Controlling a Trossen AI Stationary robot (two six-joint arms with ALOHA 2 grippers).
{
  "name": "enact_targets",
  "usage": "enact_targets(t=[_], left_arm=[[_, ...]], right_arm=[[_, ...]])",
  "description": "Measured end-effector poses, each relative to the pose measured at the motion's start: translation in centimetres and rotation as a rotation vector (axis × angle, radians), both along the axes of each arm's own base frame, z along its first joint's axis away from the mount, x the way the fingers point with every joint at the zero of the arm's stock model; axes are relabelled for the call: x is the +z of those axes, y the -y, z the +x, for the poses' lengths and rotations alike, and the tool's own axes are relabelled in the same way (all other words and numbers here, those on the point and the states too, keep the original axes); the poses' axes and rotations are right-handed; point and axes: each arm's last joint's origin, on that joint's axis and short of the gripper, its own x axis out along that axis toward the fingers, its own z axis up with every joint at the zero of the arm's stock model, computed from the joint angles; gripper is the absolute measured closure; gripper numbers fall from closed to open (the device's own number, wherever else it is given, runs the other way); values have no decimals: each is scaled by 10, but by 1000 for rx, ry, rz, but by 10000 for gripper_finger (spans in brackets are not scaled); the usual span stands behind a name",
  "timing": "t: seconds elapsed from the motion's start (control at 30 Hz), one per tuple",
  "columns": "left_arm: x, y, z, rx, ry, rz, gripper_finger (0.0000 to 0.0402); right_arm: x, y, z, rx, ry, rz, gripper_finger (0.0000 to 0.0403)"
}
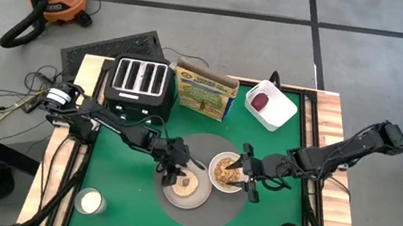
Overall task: Arrange a breakfast setting
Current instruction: Put the apple on the table placemat to the top of the dark white plate
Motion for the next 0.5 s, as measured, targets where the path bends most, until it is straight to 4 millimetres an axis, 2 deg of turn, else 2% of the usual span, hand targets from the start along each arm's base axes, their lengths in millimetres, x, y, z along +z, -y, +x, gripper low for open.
enact_targets(t=[0.23,0.33,0.5], left_arm=[[6,-1,-3,-29,-21,-17,193],[24,0,-7,-29,-10,-11,187],[51,2,-22,-42,43,97,187]], right_arm=[[1,0,-1,-3,-1,5,143],[5,5,-3,-36,15,15,143],[17,21,-10,-162,37,-19,143]])
